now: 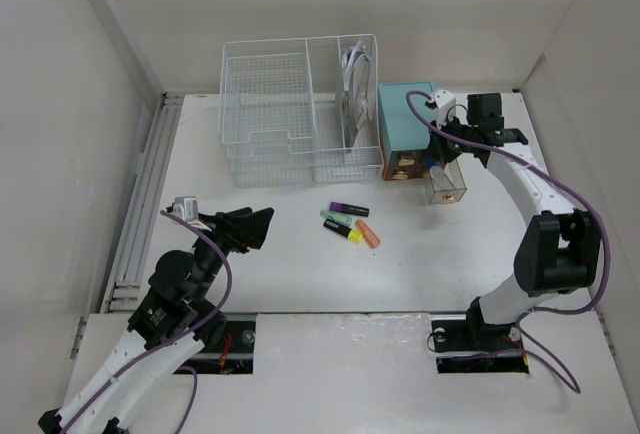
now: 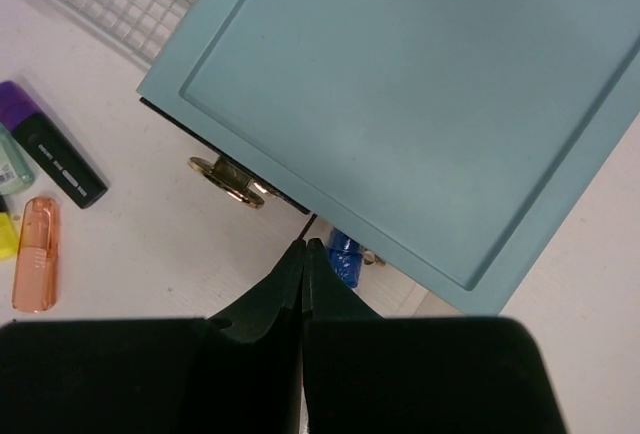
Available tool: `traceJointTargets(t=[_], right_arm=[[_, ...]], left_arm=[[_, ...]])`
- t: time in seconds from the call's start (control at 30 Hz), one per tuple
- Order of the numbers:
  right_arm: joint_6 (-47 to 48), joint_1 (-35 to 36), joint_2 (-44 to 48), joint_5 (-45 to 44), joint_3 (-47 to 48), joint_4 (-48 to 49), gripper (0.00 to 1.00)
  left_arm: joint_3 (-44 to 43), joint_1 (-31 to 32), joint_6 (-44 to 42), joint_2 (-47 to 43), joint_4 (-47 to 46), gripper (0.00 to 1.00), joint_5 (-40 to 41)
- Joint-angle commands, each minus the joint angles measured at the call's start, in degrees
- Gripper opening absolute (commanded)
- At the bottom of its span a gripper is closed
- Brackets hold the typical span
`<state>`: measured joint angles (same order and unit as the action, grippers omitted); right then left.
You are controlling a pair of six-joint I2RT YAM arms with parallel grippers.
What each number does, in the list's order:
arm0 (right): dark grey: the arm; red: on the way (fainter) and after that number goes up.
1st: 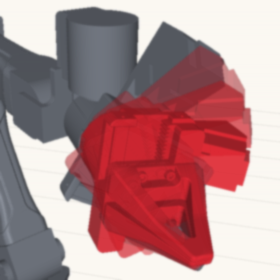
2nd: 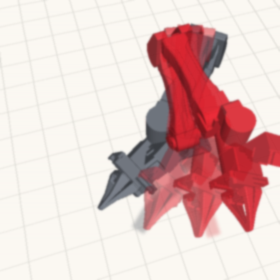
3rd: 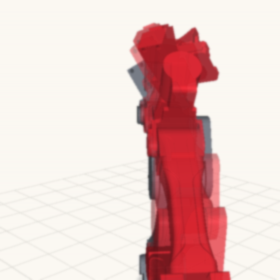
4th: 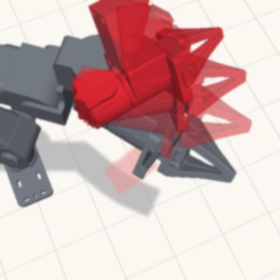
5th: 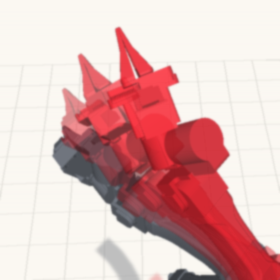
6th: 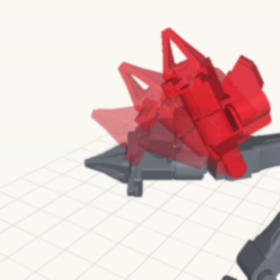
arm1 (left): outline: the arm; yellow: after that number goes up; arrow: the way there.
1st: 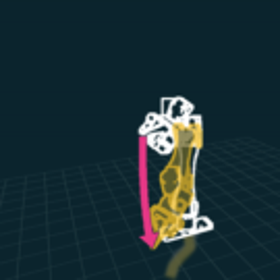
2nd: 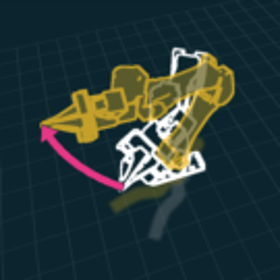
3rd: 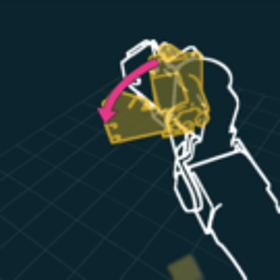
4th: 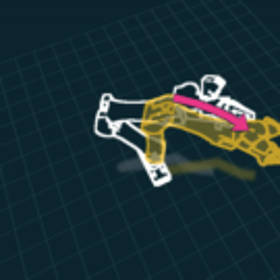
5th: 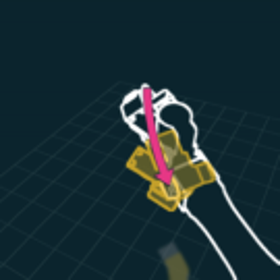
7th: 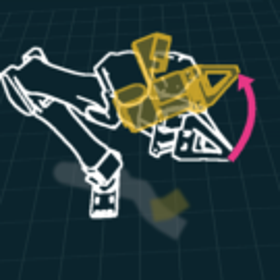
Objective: Organize the desk
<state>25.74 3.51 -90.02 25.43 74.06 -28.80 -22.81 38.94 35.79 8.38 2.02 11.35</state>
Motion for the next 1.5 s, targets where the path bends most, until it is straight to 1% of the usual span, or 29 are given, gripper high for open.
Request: traceJointTargets(t=[0.0, 0.03, 0.07, 0.1, 0.13, 0.17, 0.2, 0.23, 0.27, 0.3, 0.33, 0.37, 0.4, 0.47, 0.5, 0.53, 0.57, 0.73, 0.77, 0.8, 0.83, 0.9, 0.97, 1.07, 1.1, 1.13, 1.23, 1.3, 1.47], right_arm=[[2.81, 0.45, 3.00, 4.17, -0.15, -0.29, 0.00], [4.48, 0.45, 4.22, 7.06, -0.15, -0.99, 0.00], [7.02, -0.08, 4.76, 14.14, -0.15, -4.74, 0.03], [10.35, -0.08, 5.29, 17.86, 0.46, -7.82, 0.23], [19.52, -0.08, 5.29, 21.21, 2.30, -11.86, 0.34], [24.66, -0.08, 5.81, 25.24, 3.62, -16.42, 0.42], [30.02, -0.08, 5.30, 25.89, 5.03, -26.73, 0.49], [43.73, -0.08, 4.68, 25.90, 6.52, -32.93, 0.49], [49.53, -0.08, 3.54, 25.38, 8.27, -38.38, 0.42], [53.50, -0.08, 3.53, 21.72, 8.29, -44.01, 0.34], [55.98, -0.08, 3.53, 19.42, 7.77, -44.93, 0.16], [58.18, -0.08, 3.53, 16.78, 5.24, -44.94, 0.13], [58.20, -0.08, 5.62, 11.54, 3.56, -43.90, 0.12], [58.20, -0.61, 8.53, 7.37, 0.22, -40.03, 0.08], [57.15, -1.22, 11.41, 4.31, -2.49, -37.06, 0.03], [55.75, -1.22, 12.66, 3.06, -3.65, -35.47, 0.03], [54.61, -1.22, 13.63, 1.91, -4.71, -34.23, 0.00], [46.62, -1.84, 15.57, -2.66, -9.71, -26.33, 0.00], [44.60, -1.84, 15.57, -4.84, -10.51, -21.44, 0.00], [43.10, -1.84, 14.97, -5.82, -11.13, -19.39, 0.00], [40.30, -1.84, 14.44, -6.61, -11.92, -17.28, 0.00], [38.69, -1.84, 11.89, -7.33, -11.92, -13.50, 0.00], [36.41, -1.84, 7.87, -7.85, -10.09, -12.17, 0.00], [32.99, -1.84, 4.77, -7.85, -8.76, -9.27, 0.00], [31.76, -1.84, 4.76, -8.46, -8.76, -7.52, 0.00], [30.53, -1.84, 4.76, -8.47, -8.76, -3.15, 0.00], [26.57, -1.84, 4.76, -9.08, -9.29, 2.84, 0.00], [23.94, -1.84, 3.36, -9.60, -9.29, 5.40, 0.00], [21.55, -1.84, 1.61, -9.61, -8.58, 10.59, 0.00]], left_arm=[[0.22, 0.35, -0.99, -0.82, -1.76, 0.74, 0.07], [0.22, 0.35, -0.99, -0.82, -1.76, 0.74, 0.07], [0.22, 0.35, -0.99, -0.82, -1.76, 0.74, 0.07], [0.22, 0.35, -0.99, -0.82, -1.76, 0.74, 0.07], [0.22, 0.35, -0.99, -0.82, -1.76, 0.74, 0.07], [0.22, 0.35, -0.99, -0.82, -1.76, 0.74, 0.07], [0.22, 0.35, -0.99, -0.82, -1.76, 0.74, 0.07], [0.22, 0.35, -0.99, -0.82, -1.76, 0.74, 0.07], [0.22, 0.35, -0.99, -0.82, -1.76, 0.74, 0.07], [0.22, 0.35, -0.99, -0.82, -1.76, 0.74, 0.07], [0.22, 0.35, -0.99, -0.82, -1.76, 0.74, 0.07], [0.22, 0.35, -0.99, -0.82, -1.76, 0.74, -0.45], [0.22, 0.35, -0.99, -0.82, -1.76, 0.74, -0.46], [0.22, 0.35, -0.99, -0.30, -2.28, 0.74, -0.46], [0.22, 0.35, -0.99, -0.30, -2.29, 0.73, -0.46], [0.22, 0.35, -0.99, -0.30, -2.29, 0.73, -0.46], [0.22, 0.35, -0.46, -0.30, -2.98, 0.71, -0.46], [0.75, 0.35, -0.46, 1.64, -4.83, 0.71, -1.07], [0.75, 0.35, -0.46, 2.25, -4.83, 0.71, -1.68], [0.75, 0.35, -0.46, 2.25, -4.83, 0.71, -1.69], [0.75, 0.35, -0.46, 2.25, -5.36, 0.71, -1.69], [0.75, 0.35, -0.46, 2.25, -5.36, 0.71, -1.69], [0.75, 0.35, -0.46, 1.56, -4.83, 0.71, -1.69], [0.23, 0.35, -0.46, 0.85, -3.44, 0.71, -1.69], [0.22, 0.35, -0.46, 0.32, -3.43, 0.71, -1.16], [0.22, 0.35, -0.46, 0.32, -2.73, 0.71, -1.16], [0.22, 0.35, -0.46, -0.21, -2.11, 0.71, -0.63], [0.22, 0.35, 0.06, -0.21, -2.11, 0.71, -0.63], [0.22, 0.35, 0.07, -0.21, -2.11, 0.71, -0.63]])
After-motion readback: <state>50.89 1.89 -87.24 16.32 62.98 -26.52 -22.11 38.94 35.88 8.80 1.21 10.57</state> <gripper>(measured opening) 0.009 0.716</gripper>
